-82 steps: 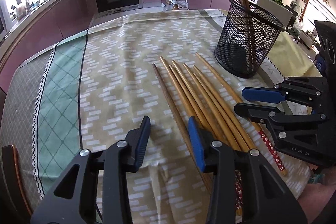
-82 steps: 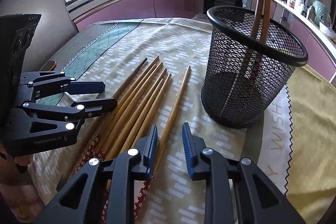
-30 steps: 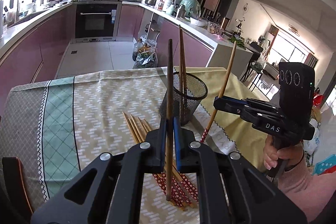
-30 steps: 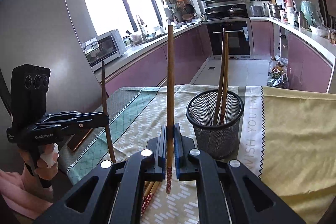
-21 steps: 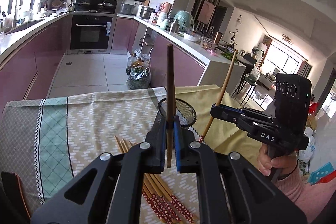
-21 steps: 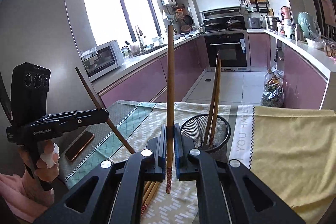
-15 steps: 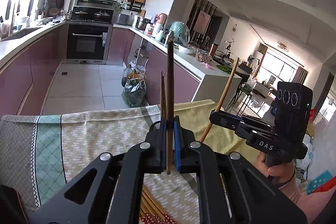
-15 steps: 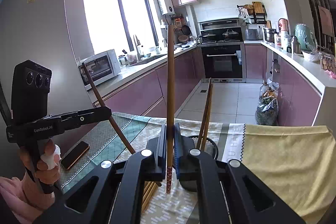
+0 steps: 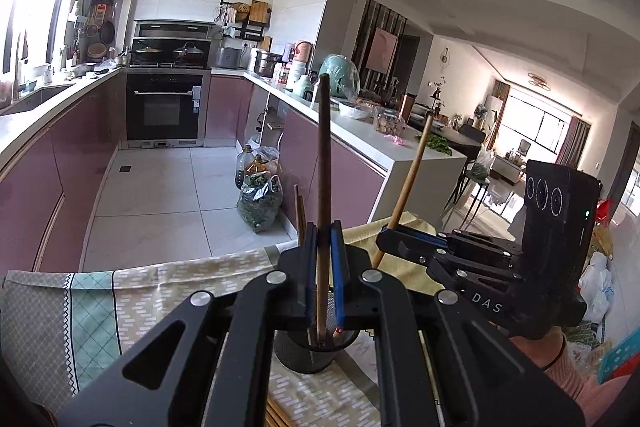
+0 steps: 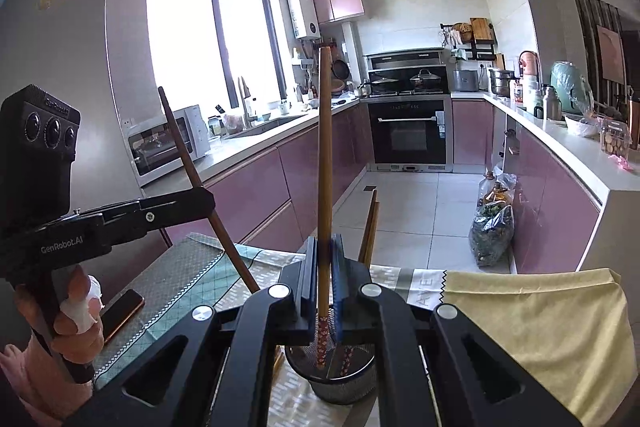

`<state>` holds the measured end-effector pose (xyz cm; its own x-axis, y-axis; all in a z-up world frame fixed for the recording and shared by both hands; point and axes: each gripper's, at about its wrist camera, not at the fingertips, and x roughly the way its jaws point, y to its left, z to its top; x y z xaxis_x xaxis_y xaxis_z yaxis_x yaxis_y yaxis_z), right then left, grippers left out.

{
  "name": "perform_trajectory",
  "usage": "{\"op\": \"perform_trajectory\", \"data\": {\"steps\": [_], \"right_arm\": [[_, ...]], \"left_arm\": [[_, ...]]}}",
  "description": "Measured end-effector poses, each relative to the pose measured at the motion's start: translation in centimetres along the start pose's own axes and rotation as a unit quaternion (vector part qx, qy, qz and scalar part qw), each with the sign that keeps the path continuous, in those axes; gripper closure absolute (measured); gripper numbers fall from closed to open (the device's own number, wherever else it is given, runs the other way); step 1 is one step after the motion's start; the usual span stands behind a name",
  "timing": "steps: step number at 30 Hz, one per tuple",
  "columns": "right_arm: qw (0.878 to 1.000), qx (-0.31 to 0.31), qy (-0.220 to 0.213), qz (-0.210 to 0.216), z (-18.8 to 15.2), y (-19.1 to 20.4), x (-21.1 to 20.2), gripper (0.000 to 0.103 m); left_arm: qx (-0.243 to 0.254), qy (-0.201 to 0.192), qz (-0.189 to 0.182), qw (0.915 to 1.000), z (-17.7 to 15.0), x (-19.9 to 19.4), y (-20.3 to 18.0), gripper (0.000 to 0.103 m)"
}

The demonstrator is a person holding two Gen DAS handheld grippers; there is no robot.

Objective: Organize utensils
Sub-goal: 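Carry both held chopsticks upright and insert them into the mesh cup, then open both grippers to release the chopsticks into the cup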

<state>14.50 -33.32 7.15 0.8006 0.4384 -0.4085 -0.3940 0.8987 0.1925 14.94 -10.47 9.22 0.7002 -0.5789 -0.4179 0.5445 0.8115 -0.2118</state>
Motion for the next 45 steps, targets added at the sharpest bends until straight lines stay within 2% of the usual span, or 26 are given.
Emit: {"op": "perform_trajectory", "data": {"steps": [5,12,17,25,30,33,34,38,40,45], "right_arm": [[0.999,-0.002,0.045,-0.008,-0.9,-0.6,2.3,0.097],[0.993,0.000,0.119,-0.014,-2.5,-1.1,5.2,0.097],[0.990,0.009,0.140,-0.023,-3.2,-1.5,6.8,0.097],[0.990,0.029,0.137,-0.028,-3.5,-2.1,7.4,0.095],[0.992,0.029,0.121,-0.019,-3.7,-1.9,6.2,0.092],[0.994,0.022,0.109,-0.007,-3.9,-1.4,5.0,0.078],[0.994,0.021,0.106,0.001,-4.0,-1.1,4.5,0.073],[0.995,0.001,0.096,0.035,-5.0,0.9,2.5,0.069],[0.993,-0.011,0.103,0.054,-5.9,2.2,2.0,0.067],[0.986,-0.029,0.149,0.072,-9.2,4.9,2.8,0.066]], "left_arm": [[0.020,0.055,0.008,0.9983,-1.6,2.7,0.0,0.096],[0.026,0.125,0.016,0.9917,-3.2,7.2,1.2,0.096],[0.024,0.137,0.025,0.9900,-3.2,9.1,2.0,0.095],[0.009,0.149,0.030,0.9883,-3.5,11.3,2.8,0.093],[-0.001,0.129,0.045,0.9906,-4.3,9.7,3.4,0.084],[0.000,0.101,0.071,0.9923,-4.8,7.6,3.6,0.065],[0.003,0.091,0.079,0.9927,-5.0,6.8,3.7,0.063],[0.012,0.064,0.101,0.9928,-6.3,3.6,4.1,0.056],[0.013,0.062,0.109,0.9920,-7.4,2.4,4.5,0.050],[0.009,0.091,0.133,0.9870,-10.8,1.2,5.9,0.046]]}}
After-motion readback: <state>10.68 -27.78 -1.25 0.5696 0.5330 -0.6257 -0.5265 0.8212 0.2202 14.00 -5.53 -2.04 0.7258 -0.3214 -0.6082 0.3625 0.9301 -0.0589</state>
